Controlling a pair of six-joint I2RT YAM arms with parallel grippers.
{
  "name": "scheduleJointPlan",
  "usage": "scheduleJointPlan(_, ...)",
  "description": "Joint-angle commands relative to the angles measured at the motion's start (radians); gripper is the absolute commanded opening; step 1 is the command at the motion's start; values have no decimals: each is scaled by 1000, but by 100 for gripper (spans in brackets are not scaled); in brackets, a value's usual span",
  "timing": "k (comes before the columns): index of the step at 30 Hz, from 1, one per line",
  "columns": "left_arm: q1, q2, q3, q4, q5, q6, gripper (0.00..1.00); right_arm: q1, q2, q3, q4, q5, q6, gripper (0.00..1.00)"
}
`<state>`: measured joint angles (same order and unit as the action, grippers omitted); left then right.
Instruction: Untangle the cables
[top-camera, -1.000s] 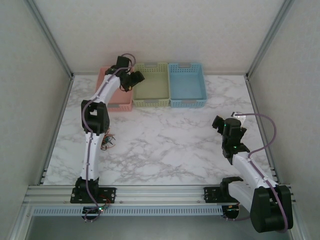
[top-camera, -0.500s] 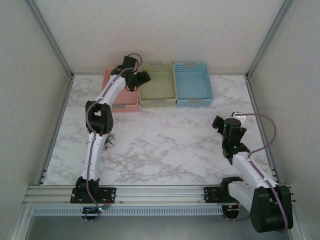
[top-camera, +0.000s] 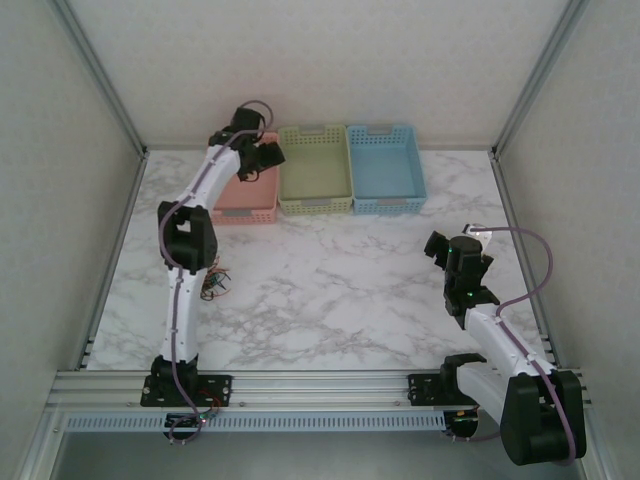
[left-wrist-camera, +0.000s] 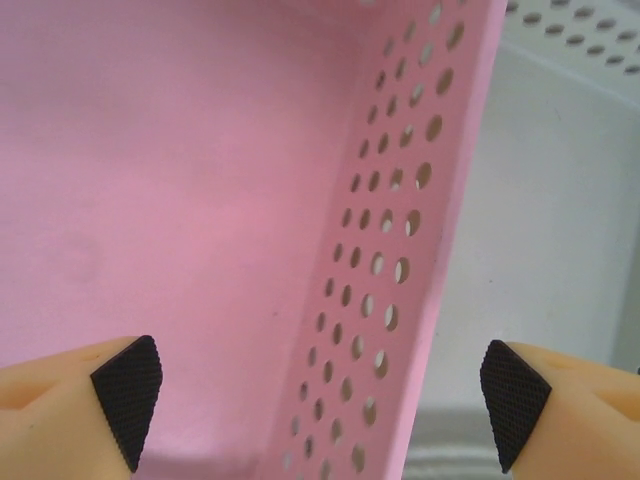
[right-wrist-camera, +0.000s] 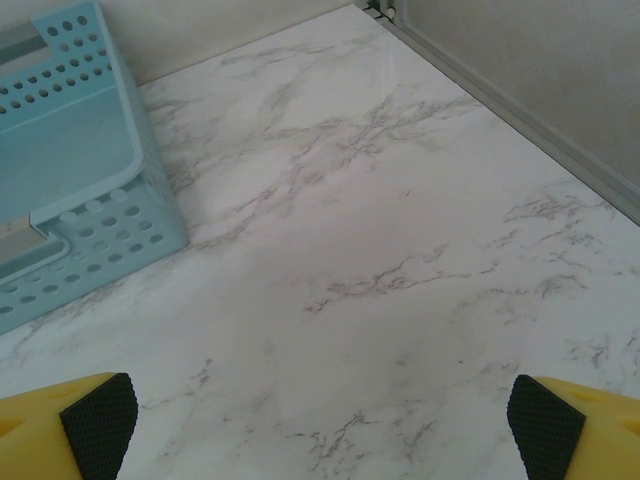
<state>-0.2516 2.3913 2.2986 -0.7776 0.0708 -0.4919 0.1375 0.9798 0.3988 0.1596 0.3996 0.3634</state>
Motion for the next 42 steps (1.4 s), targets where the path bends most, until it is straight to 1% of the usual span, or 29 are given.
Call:
scheduleJointPlan(1, 17, -201, -82, 52, -85, 38, 86, 2, -1, 16, -4, 18, 14, 99)
scheduleJointPlan(5, 21, -402, -272, 153, -128, 52, 87, 1, 1, 18, -10, 22, 19, 99)
scheduleJointPlan(10, 21, -703, -636, 344, -192, 47, 88, -2, -7, 13, -15, 34, 28, 99)
scheduleJointPlan(14, 20, -926, -931, 447, -237, 29, 89, -6, -9, 12, -18, 33, 35, 99)
scheduleJointPlan(17, 21, -1084, -1141, 481, -302, 13, 90, -10, -22, 3, -23, 36, 57, 99)
scheduleJointPlan(19, 23, -1194, -1280, 514, -319, -6, 91, -11, -30, -8, -14, 28, 70, 99)
scheduleJointPlan(22, 23, -1339, -1450, 534, -284, -61, 93, -13, -1, 8, -27, 44, 110, 99)
scheduleJointPlan(24, 23, -1406, -1523, 506, -269, -92, 94, -22, 53, 59, -71, 12, 133, 99)
scheduleJointPlan(26, 23, -1436, -1551, 430, -316, -130, 95, -21, 81, 87, -94, -34, 122, 99)
scheduleJointPlan(28, 23, -1445, -1554, 324, -393, -196, 100, -22, 70, 75, -77, -67, 113, 99)
scheduleJointPlan(29, 23, -1445, -1561, 277, -422, -211, 100, -22, 58, 63, -64, -72, 110, 99)
scheduleJointPlan(31, 25, -1446, -1603, 256, -480, -231, 100, -22, 38, 49, -49, -70, 109, 99)
scheduleJointPlan(32, 30, -1446, -1632, 251, -507, -269, 100, -21, 34, 46, -45, -71, 107, 98)
scheduleJointPlan(33, 45, -1446, -1659, 263, -502, -286, 100, -22, 32, 43, -45, -71, 106, 98)
scheduleJointPlan(35, 90, -1435, -1714, 315, -449, -310, 100, -22, 28, 43, -45, -71, 106, 98)
scheduleJointPlan(37, 159, -1411, -1744, 354, -354, -326, 100, -22, 31, 44, -46, -68, 106, 98)
scheduleJointPlan(38, 184, -1394, -1747, 365, -326, -323, 100, -22, 33, 46, -49, -68, 108, 98)
scheduleJointPlan(40, 203, -1357, -1744, 382, -317, -303, 100, -22, 39, 50, -54, -65, 110, 98)
scheduleJointPlan(42, 220, -1291, -1731, 402, -285, -289, 100, -22, 44, 54, -57, -64, 109, 97)
